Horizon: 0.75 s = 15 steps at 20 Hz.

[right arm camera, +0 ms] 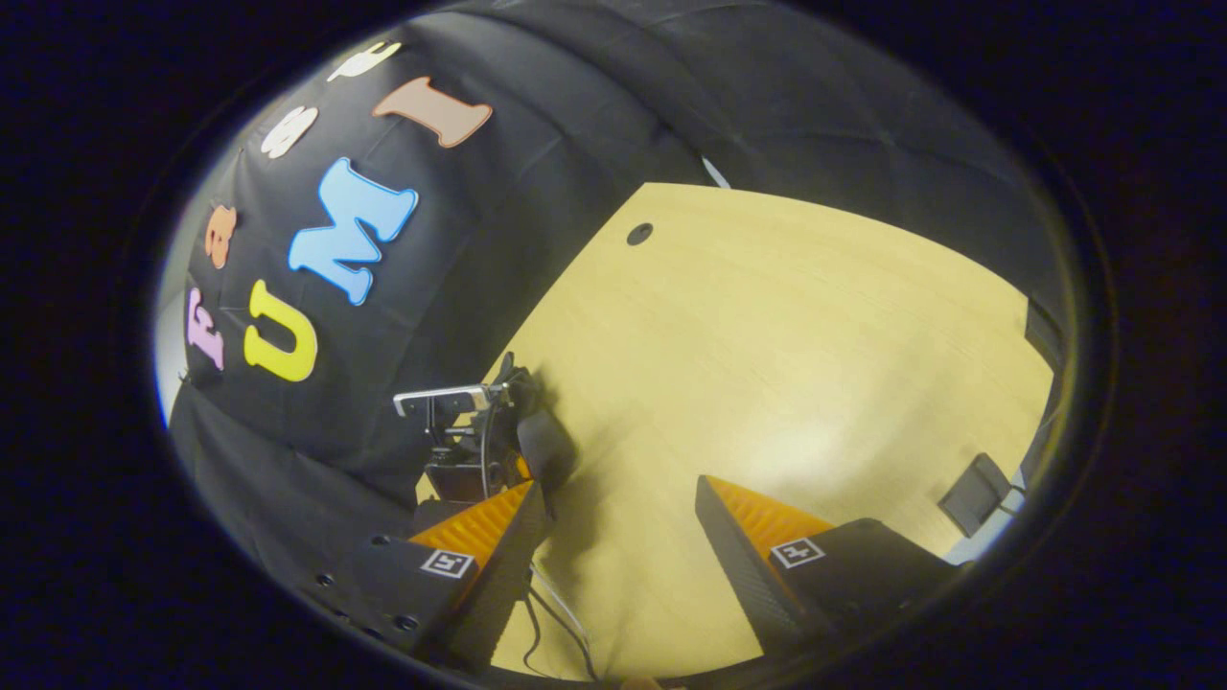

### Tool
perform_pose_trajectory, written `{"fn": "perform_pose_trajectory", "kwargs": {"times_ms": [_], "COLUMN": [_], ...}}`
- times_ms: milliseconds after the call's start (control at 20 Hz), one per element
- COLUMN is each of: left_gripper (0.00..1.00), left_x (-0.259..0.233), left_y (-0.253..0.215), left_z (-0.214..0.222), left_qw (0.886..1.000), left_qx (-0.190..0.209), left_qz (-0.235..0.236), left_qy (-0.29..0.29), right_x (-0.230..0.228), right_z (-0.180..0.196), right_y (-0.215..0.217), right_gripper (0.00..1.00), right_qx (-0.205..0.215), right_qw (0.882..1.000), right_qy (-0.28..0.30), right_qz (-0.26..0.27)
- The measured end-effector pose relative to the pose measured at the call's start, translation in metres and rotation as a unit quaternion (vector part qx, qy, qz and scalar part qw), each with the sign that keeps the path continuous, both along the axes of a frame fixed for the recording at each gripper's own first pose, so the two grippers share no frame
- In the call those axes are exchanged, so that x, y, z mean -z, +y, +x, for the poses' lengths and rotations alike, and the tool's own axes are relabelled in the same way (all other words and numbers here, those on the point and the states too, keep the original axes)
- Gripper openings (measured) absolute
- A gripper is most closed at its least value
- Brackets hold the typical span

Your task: Grasp the waist and the cuffs of the jeans and fold them to make the two legs overlap; first hold the waist and fold one-third of the jeans toward the cuffs, then hold the cuffs and fold the remaining one-third in the same direction to finish folding.

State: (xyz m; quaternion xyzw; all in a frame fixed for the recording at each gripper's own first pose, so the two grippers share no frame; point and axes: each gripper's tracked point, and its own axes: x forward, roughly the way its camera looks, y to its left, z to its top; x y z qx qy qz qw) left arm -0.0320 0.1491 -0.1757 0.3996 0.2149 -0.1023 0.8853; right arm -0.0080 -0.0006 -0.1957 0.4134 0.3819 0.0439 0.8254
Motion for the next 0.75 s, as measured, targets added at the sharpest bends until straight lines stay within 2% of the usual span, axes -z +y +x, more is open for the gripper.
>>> {"fn": "perform_pose_trajectory", "kwargs": {"times_ms": [50, 100, 250, 300, 450, 600, 650, 700, 750], "left_gripper": [0.25, 0.42, 0.96, 0.92, 0.92, 0.92, 0.91, 0.87, 0.88], "left_x": [-0.013, -0.027, -0.097, -0.12, -0.173, -0.21, -0.222, -0.239, -0.253], "left_y": [0.009, 0.014, 0.011, 0.009, -0.003, 0.001, -0.006, -0.014, -0.026], "left_z": [-0.009, -0.014, -0.025, -0.037, -0.08, -0.116, -0.134, -0.153, -0.17], "left_qw": [1.0, 0.998, 0.989, 0.983, 0.954, 0.938, 0.928, 0.915, 0.899], "left_qx": [-0.011, -0.016, 0.011, 0.023, 0.057, 0.067, 0.081, 0.098, 0.116], "left_qz": [-0.018, -0.052, -0.144, -0.181, -0.295, -0.339, -0.362, -0.389, -0.421], "left_qy": [0.02, 0.032, -0.011, -0.019, -0.018, -0.031, -0.034, -0.042, -0.041], "right_x": [0.001, 0.001, -0.006, -0.01, -0.015, -0.031, -0.039, -0.047, -0.053], "right_z": [-0.002, -0.003, -0.002, 0.0, 0.0, 0.009, 0.014, 0.018, 0.02], "right_y": [-0.001, -0.001, 0.001, 0.0, -0.007, -0.017, -0.024, -0.033, -0.043], "right_gripper": [0.96, 0.96, 0.96, 0.96, 0.96, 0.95, 0.95, 0.95, 0.96], "right_qx": [-0.003, -0.007, -0.018, -0.02, -0.028, -0.021, -0.012, -0.001, 0.005], "right_qw": [1.0, 1.0, 0.999, 0.999, 0.997, 0.993, 0.989, 0.984, 0.976], "right_qy": [-0.005, -0.008, -0.026, -0.031, -0.056, -0.09, -0.112, -0.135, -0.158], "right_qz": [0.001, 0.001, -0.004, -0.01, -0.037, -0.074, -0.093, -0.118, -0.151]}}
